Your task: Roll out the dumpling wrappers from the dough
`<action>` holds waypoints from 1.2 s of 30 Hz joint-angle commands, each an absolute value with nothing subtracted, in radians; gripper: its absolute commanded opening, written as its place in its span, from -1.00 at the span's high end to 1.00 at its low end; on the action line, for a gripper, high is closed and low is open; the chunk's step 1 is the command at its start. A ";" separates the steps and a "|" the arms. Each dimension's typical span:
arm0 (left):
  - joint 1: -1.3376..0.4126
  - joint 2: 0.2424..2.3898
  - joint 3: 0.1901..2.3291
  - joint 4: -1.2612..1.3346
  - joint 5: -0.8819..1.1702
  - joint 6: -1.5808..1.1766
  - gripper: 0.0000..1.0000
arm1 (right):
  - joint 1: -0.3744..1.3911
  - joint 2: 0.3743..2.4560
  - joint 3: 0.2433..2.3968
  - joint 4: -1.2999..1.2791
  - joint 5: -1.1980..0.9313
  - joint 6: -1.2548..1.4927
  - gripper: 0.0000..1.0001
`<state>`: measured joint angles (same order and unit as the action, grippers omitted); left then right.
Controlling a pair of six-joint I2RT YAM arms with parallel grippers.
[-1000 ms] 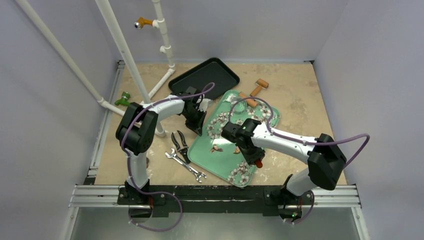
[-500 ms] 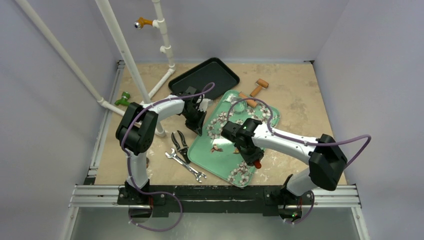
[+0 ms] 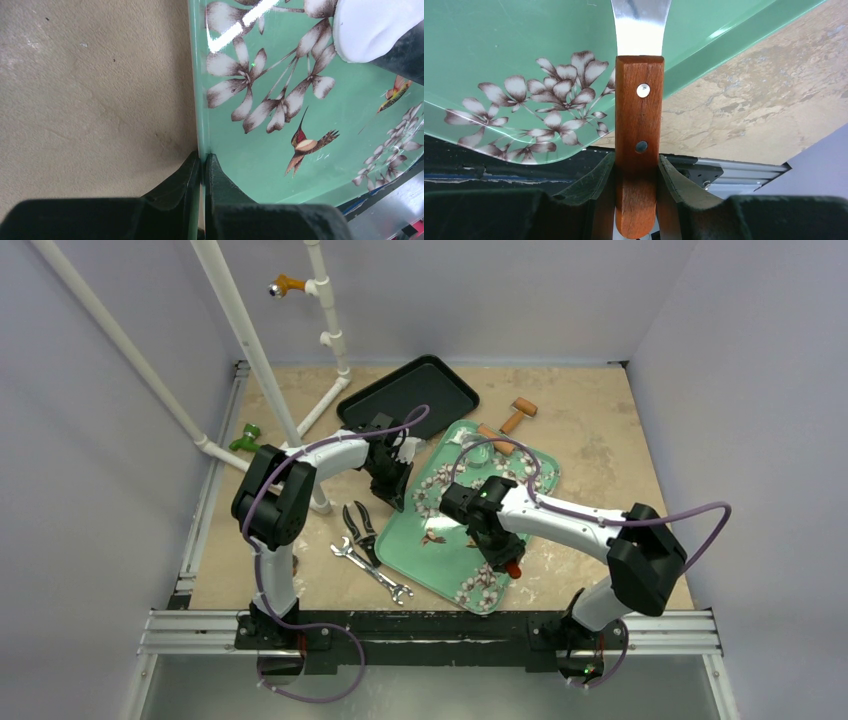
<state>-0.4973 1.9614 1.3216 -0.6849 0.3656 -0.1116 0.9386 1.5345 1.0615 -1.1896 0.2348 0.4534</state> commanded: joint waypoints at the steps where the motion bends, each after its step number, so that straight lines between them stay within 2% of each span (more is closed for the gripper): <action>1: -0.488 1.922 1.332 -0.729 0.370 -0.096 1.00 | 0.947 1.495 1.098 -1.146 0.159 0.425 1.00; 23: -0.485 1.924 1.325 -0.722 0.380 -0.107 1.00 | 0.965 1.493 1.080 -1.235 0.151 0.422 1.00; 36: -0.484 1.918 1.327 -0.723 0.377 -0.107 1.00 | 0.952 1.595 1.132 -1.176 0.190 0.425 1.00</action>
